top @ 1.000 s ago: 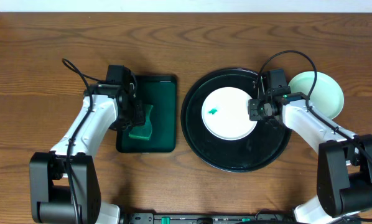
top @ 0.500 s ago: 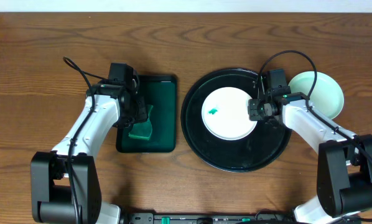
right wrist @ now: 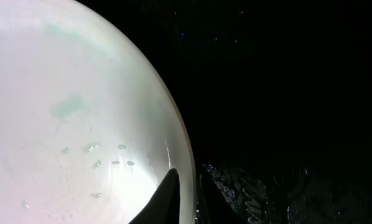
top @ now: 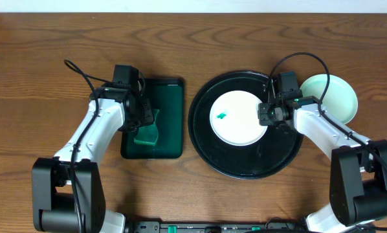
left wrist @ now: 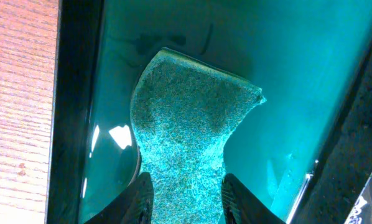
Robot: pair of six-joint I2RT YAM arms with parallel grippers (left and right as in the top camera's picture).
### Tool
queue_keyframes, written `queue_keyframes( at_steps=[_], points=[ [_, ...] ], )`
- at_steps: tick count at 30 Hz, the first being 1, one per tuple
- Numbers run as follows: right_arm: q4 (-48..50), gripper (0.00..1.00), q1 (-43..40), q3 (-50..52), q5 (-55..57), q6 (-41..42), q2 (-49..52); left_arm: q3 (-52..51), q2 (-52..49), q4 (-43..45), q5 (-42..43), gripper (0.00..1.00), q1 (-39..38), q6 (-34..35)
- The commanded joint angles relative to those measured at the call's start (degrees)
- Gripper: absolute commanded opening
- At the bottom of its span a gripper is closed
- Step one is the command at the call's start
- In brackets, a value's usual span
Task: Clean dirty plates on tray and stack at the side
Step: 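Reach the left gripper down to the green sponge in the tray, then grasp the green sponge with the left gripper and lift it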
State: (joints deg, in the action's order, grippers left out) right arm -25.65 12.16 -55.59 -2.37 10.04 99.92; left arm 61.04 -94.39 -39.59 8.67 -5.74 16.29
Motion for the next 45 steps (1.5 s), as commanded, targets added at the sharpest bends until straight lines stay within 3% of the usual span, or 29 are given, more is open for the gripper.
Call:
queue_keyframes(
  at_steps=[1,20,26,42,43,45],
  points=[
    [0.2,0.09,0.4,0.2,0.0,0.0,0.5,-1.0,-0.4,0.1,-0.1,0.37,-0.2,0.5],
    [0.1,0.10,0.4,0.2,-0.1,0.0,0.5,-7.5,-0.8,9.2,-0.1,0.37,-2.1,1.8],
    [0.1,0.10,0.4,0.2,-0.1,0.0,0.5,-7.6,-0.8,9.5,-3.8,0.37,-2.7,4.2],
    [0.1,0.10,0.4,0.2,-0.1,0.0,0.5,-10.4,-5.8,12.1,-3.8,0.37,-2.7,4.2],
    [0.1,0.11,0.4,0.2,-0.1,0.0,0.5,-10.4,-6.5,12.3,-3.8,0.35,-2.7,4.2],
    [0.1,0.11,0.4,0.2,-0.1,0.0,0.5,-10.4,-6.9,12.5,-3.7,0.18,-2.7,4.2]
  ],
)
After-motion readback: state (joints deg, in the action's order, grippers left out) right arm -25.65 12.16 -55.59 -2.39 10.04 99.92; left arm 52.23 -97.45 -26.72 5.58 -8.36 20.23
